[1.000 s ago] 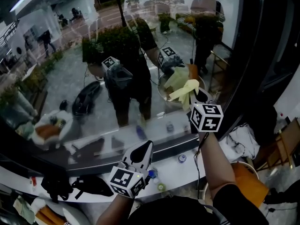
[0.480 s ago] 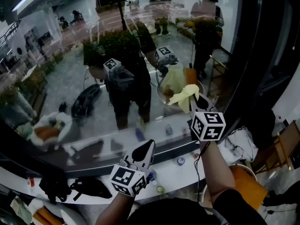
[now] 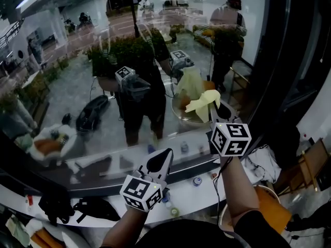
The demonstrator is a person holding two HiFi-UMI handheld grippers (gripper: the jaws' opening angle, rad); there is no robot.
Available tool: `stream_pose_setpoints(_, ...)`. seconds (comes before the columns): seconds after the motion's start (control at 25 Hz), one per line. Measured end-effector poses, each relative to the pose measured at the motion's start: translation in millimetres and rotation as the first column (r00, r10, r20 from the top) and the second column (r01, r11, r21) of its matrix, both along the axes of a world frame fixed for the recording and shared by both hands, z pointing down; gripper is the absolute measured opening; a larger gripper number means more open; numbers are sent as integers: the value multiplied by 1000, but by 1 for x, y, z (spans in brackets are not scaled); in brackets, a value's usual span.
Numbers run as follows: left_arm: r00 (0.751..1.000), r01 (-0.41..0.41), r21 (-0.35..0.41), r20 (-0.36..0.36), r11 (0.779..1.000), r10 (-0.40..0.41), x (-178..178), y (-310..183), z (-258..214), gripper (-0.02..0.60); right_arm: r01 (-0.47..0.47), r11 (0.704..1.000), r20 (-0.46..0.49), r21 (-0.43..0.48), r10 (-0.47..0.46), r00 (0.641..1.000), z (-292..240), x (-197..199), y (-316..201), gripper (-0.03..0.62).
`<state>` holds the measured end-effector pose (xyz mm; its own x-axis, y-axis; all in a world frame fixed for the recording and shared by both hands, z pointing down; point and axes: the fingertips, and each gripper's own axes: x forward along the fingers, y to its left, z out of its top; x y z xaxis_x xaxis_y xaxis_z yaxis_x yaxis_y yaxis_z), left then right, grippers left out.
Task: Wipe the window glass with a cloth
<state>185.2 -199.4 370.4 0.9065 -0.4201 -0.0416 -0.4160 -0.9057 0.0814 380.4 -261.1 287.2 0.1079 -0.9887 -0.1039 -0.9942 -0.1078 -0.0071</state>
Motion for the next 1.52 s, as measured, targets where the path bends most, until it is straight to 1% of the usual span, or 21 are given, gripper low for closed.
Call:
stream_pose_setpoints(0.16, 1000, 4, 20, -9, 1000, -4, 1, -6, -11, 0, -2, 1000, -9, 19, 2, 1000, -14, 2, -6, 40)
stream_pose_setpoints(0.36, 1000, 16, 35, -8, 999, -16, -6, -9, -19, 0, -1, 999, -12, 34, 1, 1000, -25, -2, -16, 40)
stream_pose_setpoints(0.72, 997, 72, 20, -8, 997, -72, -20, -20, -16, 0, -6, 999, -6, 48, 6, 1000, -28, 0, -36, 40)
stream_pose_setpoints(1.04, 997, 80, 7, -2, 997, -80, -36, -31, -12, 0, -23, 998, 7, 58, 22, 1000, -27, -9, -42, 40)
stream_pose_setpoints(1.16, 997, 77, 18, 4, 997, -77, -43, -31, -11, 0, -28, 998, 8, 62, 27, 1000, -27, -15, -40, 38)
stream_pose_setpoints(1.24, 997, 73, 31, 17, 997, -73, -47, -31, -9, 0, -27, 997, 7, 66, 27, 1000, -29, -20, -42, 38)
stream_pose_setpoints(1.52, 995, 94, 17, 27, 995, -94, -59, -30, -8, 0, -13, 998, 15, 65, 12, 1000, -32, -35, -45, 38)
